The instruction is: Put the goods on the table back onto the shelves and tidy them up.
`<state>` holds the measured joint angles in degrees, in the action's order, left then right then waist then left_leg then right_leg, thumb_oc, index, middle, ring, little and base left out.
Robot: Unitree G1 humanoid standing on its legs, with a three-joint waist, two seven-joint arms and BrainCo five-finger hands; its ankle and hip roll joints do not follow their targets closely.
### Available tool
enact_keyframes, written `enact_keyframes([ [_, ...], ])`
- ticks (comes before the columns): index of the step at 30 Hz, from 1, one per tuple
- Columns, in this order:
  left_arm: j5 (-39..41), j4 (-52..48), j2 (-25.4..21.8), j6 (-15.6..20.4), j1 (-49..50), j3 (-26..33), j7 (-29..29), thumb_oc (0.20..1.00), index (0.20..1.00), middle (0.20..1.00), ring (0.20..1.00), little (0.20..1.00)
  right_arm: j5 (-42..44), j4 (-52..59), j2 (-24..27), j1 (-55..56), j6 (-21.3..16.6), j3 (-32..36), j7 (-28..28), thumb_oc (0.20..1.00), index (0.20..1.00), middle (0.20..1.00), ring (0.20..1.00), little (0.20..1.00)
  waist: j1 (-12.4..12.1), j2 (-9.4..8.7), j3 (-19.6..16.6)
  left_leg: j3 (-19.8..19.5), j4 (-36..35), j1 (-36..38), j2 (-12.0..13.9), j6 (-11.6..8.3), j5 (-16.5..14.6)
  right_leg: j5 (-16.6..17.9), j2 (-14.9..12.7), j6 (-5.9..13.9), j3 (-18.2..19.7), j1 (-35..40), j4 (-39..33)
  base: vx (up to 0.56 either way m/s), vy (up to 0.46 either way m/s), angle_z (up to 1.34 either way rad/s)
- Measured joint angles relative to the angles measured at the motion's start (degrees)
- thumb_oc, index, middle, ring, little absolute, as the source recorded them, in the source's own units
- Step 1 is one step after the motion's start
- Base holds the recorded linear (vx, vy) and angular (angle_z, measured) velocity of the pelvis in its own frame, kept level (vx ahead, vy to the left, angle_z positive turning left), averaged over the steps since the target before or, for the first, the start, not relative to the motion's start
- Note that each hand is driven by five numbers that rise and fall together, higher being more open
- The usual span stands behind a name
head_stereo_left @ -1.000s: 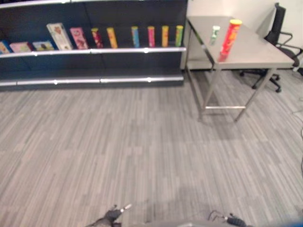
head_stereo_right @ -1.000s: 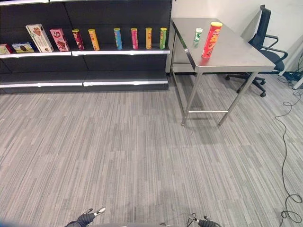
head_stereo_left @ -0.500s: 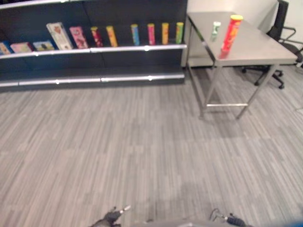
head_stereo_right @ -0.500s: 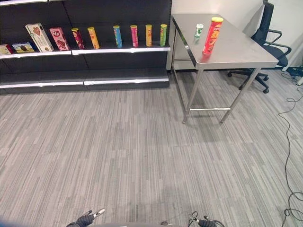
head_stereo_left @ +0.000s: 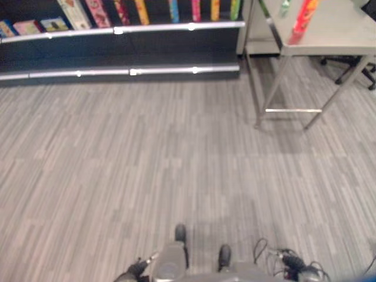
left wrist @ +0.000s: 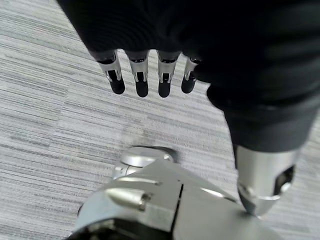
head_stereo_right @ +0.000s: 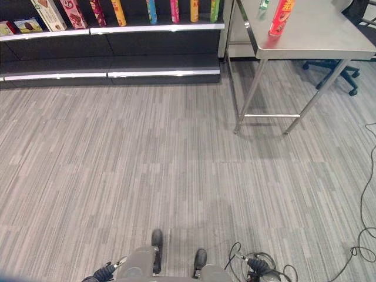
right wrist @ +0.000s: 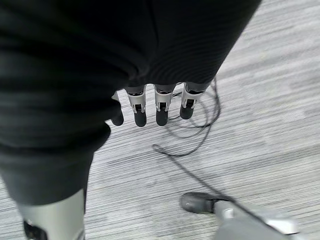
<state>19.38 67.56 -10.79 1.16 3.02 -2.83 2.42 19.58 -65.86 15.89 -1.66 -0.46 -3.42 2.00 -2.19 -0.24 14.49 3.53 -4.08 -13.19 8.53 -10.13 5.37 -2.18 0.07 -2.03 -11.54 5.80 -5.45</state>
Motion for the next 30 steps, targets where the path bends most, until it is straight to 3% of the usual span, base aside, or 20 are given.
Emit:
enact_keyframes([
  [2,0.58,0.80,0.73,0.08,-0.67,0.25,0.25,1.000,1.000,1.000,1.000,1.000,0.85,0.15,0.30,-1.21,-0.10,0.03,0.25,1.000,1.000,1.000,1.000,1.000,-1.38,0.89,-0.01,0.38,-1.52,-1.94,1.95,-2.07,1.55,-0.48,0.10,0.69,2.09,0.30,0.01,0.52,0.154,-0.52],
  [3,0.88,1.26,1.26,0.10,-0.71,0.82,0.71,1.000,1.000,1.000,1.000,1.000,1.54,0.04,0.23,-2.92,-0.14,0.04,0.22,1.000,1.000,1.000,1.000,1.000,-2.44,1.45,0.05,3.73,-1.45,-3.10,3.82,-2.86,2.41,-1.54,0.00,1.74,4.77,1.50,0.02,0.58,0.199,-0.84],
  [5,0.88,1.14,1.24,0.09,-0.47,0.75,0.73,1.000,1.000,1.000,1.000,1.000,1.84,1.29,0.26,-2.79,-0.23,-0.07,0.20,1.000,1.000,1.000,1.000,1.000,-3.49,1.59,-0.21,4.69,-1.37,-2.15,4.25,-2.77,4.00,-2.83,-0.82,2.42,7.14,3.61,-0.02,0.58,0.228,-0.92],
  [7,0.89,2.24,1.24,0.04,0.52,1.28,0.73,1.000,1.000,1.000,1.000,1.000,1.83,1.13,0.07,-2.02,-0.42,-0.03,0.11,1.000,1.000,1.000,1.000,1.000,-5.37,0.99,-1.97,5.40,-0.49,1.64,3.97,-0.58,4.49,-5.57,-3.78,3.90,11.20,5.66,0.04,0.54,0.208,-1.22],
  [8,0.89,3.19,0.36,-0.09,-0.05,1.30,0.78,1.000,1.000,1.000,1.000,1.000,1.83,1.13,-0.60,-1.63,-0.48,-0.56,0.11,1.000,1.000,1.000,1.000,1.000,-5.17,-0.87,-2.81,7.26,3.33,0.90,1.90,1.34,6.37,-7.10,-7.11,3.84,11.27,6.46,0.04,0.46,0.225,-1.06],
  [9,0.76,2.93,-0.66,-0.07,-0.33,1.30,1.03,1.000,1.000,1.000,1.000,1.000,1.79,0.60,-1.48,-0.84,-0.33,-0.52,-0.19,1.000,1.000,1.000,1.000,1.000,-5.32,-3.76,-3.39,9.94,5.09,1.75,-0.71,4.76,3.28,-6.45,-10.11,5.57,10.97,5.87,4.12,0.28,0.160,-0.68],
  [10,0.69,2.49,-1.14,-0.06,-0.85,1.34,1.32,1.000,1.000,1.000,1.000,1.000,1.79,0.81,-1.80,-0.42,-0.41,-0.13,-0.27,1.000,1.000,1.000,1.000,1.000,-4.60,-3.90,-3.38,11.18,3.85,4.18,-1.53,6.30,2.28,-6.29,-11.13,7.94,8.92,2.67,12.84,0.34,0.296,-0.33],
  [11,0.70,0.43,-1.78,0.45,-1.17,1.49,1.36,1.000,1.000,1.000,1.000,1.000,1.75,1.66,-2.25,2.00,-0.46,-0.16,-0.16,1.000,1.000,1.000,1.000,1.000,-2.73,-2.25,-4.06,10.90,1.60,8.29,-2.63,9.79,2.38,-6.03,-11.53,10.71,9.61,-3.54,30.31,0.36,0.332,0.07],
  [12,0.73,-1.06,-2.04,0.75,-1.56,3.08,1.22,1.000,1.000,1.000,1.000,1.000,1.73,2.53,-2.49,3.56,-0.18,-0.23,-0.31,1.000,1.000,1.000,1.000,1.000,-2.22,-2.56,-4.43,9.99,1.39,9.56,-3.56,11.53,0.99,-0.67,-11.74,12.94,12.15,-7.17,39.83,0.36,0.331,0.40],
  [13,0.84,-2.89,-3.16,1.03,-1.45,2.07,1.51,1.000,1.000,1.000,1.000,1.000,1.71,2.79,-2.92,4.76,-0.08,-0.11,-0.27,1.000,1.000,1.000,1.000,1.000,-1.21,-3.46,-5.01,9.79,1.32,10.51,-4.94,11.76,0.36,1.21,-12.90,13.56,13.08,-10.50,48.81,0.37,0.316,0.51],
  [15,0.73,-4.59,-4.50,1.33,-2.02,0.02,1.18,1.000,1.000,1.000,1.000,1.000,1.76,3.06,-2.63,6.29,0.04,0.29,-0.08,1.000,1.000,1.000,1.000,1.000,-0.17,-3.51,-5.56,8.66,0.35,13.57,-7.51,14.05,-2.05,1.24,-15.76,12.94,10.45,-15.27,54.98,0.38,0.239,0.40],
  [16,0.73,-3.18,-4.74,1.18,-2.60,-0.27,1.21,1.000,1.000,1.000,1.000,1.000,1.82,3.11,-2.45,5.39,-0.07,0.80,-0.02,1.000,1.000,1.000,1.000,1.000,1.31,-2.23,-6.01,8.40,0.56,14.67,-7.67,13.63,-1.72,0.95,-16.17,12.42,7.27,-16.64,54.99,0.42,0.101,0.35],
  [18,0.74,-4.11,-4.46,1.16,-2.81,-1.21,1.33,1.000,1.000,1.000,1.000,1.000,1.81,2.33,-1.82,5.65,0.04,2.77,-0.16,1.000,1.000,1.000,1.000,1.000,1.41,0.53,-5.72,7.09,0.02,17.53,-7.41,16.63,-5.16,-0.45,-17.19,11.54,1.90,-18.23,51.33,0.41,0.054,0.19],
  [20,0.73,-2.90,-3.96,0.47,-2.36,-1.18,1.45,1.000,1.000,1.000,1.000,1.000,1.88,2.34,-1.29,4.82,-0.31,4.97,-0.13,1.000,1.000,1.000,1.000,1.000,2.45,2.53,-5.21,6.65,-0.91,19.62,-6.69,15.69,-5.43,-2.46,-17.04,10.86,-3.42,-18.05,39.65,0.28,-0.032,0.13],
  [23,0.63,-2.28,-3.75,0.40,-3.75,-1.04,1.36,1.000,1.000,1.000,1.000,1.000,1.99,1.19,-0.91,5.56,0.00,6.63,0.16,1.000,1.000,1.000,1.000,1.000,4.43,1.34,-4.13,4.84,-0.91,23.12,-7.83,14.54,-8.75,0.31,-17.13,13.09,-7.03,-21.09,27.90,0.50,-0.112,0.43],
  [24,0.16,-1.35,-3.71,0.30,-3.24,0.17,1.36,1.000,1.000,1.000,1.000,1.000,2.47,0.61,-1.00,5.02,-0.01,7.13,0.22,1.000,1.000,1.000,1.000,1.000,5.34,-0.39,-4.11,4.23,-0.93,23.93,-8.68,14.15,-10.28,2.88,-16.54,15.13,-8.44,-20.63,16.01,0.47,-0.082,0.47],
  [25,-0.25,-1.57,-3.43,0.09,-2.80,0.51,1.31,1.000,1.000,1.000,1.000,1.000,3.02,0.42,-0.91,6.06,0.06,7.60,0.27,1.000,1.000,1.000,1.000,1.000,6.40,-1.55,-3.99,3.26,-1.20,25.22,-8.99,13.84,-11.14,5.10,-16.28,14.56,-9.50,-20.64,9.49,0.60,-0.103,0.46],
  [28,-0.94,-1.30,-2.87,0.04,0.16,0.41,0.71,1.000,1.000,1.000,1.000,1.000,3.06,-1.31,-0.78,7.68,0.07,9.19,0.37,1.000,1.000,1.000,1.000,1.000,7.78,-3.58,-4.65,1.99,-0.97,29.69,-7.14,10.21,-15.19,9.51,-14.50,13.76,-10.10,-20.41,5.77,0.39,-0.082,0.27],
  [29,-0.97,-1.11,-2.03,-0.02,0.67,0.30,0.61,1.000,1.000,1.000,1.000,1.000,3.08,-1.36,-0.18,8.13,0.07,9.65,0.43,1.000,1.000,1.000,1.000,1.000,8.24,-2.78,-4.91,1.74,-0.90,30.93,-5.13,8.58,-15.98,12.78,-13.11,11.67,-11.05,-19.78,7.11,0.52,-0.134,0.29],
  [30,-1.52,-1.37,-0.88,0.01,0.68,0.25,0.46,1.000,1.000,1.000,1.000,1.000,3.09,-1.76,0.72,8.46,-0.04,9.79,0.75,1.000,1.000,1.000,1.000,1.000,8.78,-0.72,-5.05,1.75,-0.80,31.48,-2.62,7.82,-16.14,12.44,-11.32,11.53,-11.66,-20.06,9.04,0.50,-0.136,0.26],
])
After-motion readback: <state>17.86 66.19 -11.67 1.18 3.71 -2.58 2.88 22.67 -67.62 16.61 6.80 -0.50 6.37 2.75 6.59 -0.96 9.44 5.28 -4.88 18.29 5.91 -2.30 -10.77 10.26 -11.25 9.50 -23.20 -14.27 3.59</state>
